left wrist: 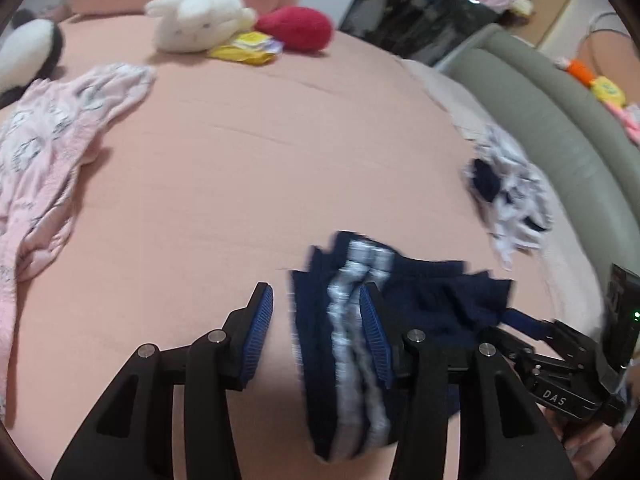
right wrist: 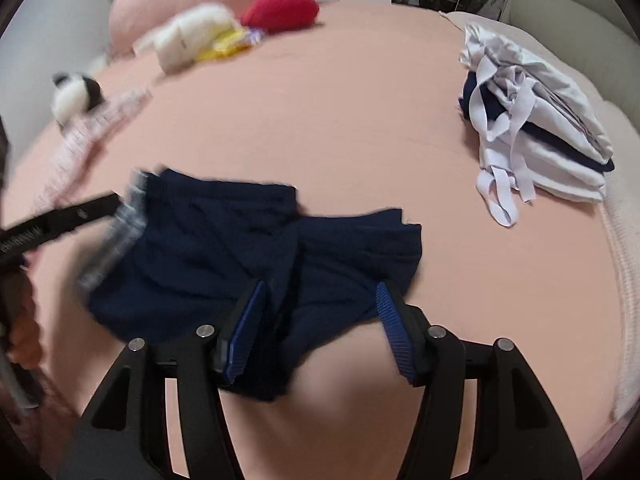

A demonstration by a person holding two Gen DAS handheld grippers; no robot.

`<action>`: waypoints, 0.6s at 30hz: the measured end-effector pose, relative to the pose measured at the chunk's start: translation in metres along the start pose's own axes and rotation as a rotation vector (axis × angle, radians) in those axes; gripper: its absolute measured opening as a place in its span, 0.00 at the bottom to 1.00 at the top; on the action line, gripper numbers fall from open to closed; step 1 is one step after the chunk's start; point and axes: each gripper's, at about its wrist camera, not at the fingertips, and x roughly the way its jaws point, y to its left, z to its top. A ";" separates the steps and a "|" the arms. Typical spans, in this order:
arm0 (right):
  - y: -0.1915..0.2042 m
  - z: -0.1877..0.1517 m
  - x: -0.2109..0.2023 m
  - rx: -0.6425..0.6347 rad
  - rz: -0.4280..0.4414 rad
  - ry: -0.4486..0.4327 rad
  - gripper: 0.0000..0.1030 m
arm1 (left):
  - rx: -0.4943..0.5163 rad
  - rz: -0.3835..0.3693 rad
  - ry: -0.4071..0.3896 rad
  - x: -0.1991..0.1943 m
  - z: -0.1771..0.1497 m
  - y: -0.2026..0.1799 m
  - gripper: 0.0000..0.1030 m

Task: Fold clothes
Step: 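Fold the waistband end over toward the legs with the left gripper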

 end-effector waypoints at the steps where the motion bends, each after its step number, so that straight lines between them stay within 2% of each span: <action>1: 0.006 -0.004 0.004 -0.042 -0.010 0.023 0.58 | 0.022 0.006 0.016 0.002 -0.003 -0.004 0.47; 4: 0.020 -0.014 0.017 -0.153 -0.059 0.080 0.58 | 0.087 0.081 0.065 0.015 -0.012 -0.012 0.47; 6: 0.013 -0.018 0.017 -0.131 -0.070 0.068 0.67 | 0.107 0.131 0.080 0.020 -0.015 -0.014 0.49; 9: -0.008 -0.013 0.008 -0.029 -0.063 0.084 0.67 | 0.018 0.138 0.040 0.007 -0.011 -0.002 0.49; 11: -0.019 -0.011 0.000 0.011 -0.064 0.071 0.67 | -0.023 0.110 0.028 0.005 -0.009 0.002 0.49; 14: -0.021 -0.010 -0.009 0.037 -0.032 0.047 0.67 | -0.046 -0.018 0.036 0.003 -0.010 0.002 0.50; 15: -0.021 -0.009 -0.010 0.042 -0.024 0.041 0.67 | -0.026 -0.029 0.041 0.005 -0.009 -0.005 0.50; 18: -0.010 -0.014 0.002 -0.022 -0.066 0.074 0.67 | 0.050 0.044 0.071 0.016 -0.013 -0.017 0.50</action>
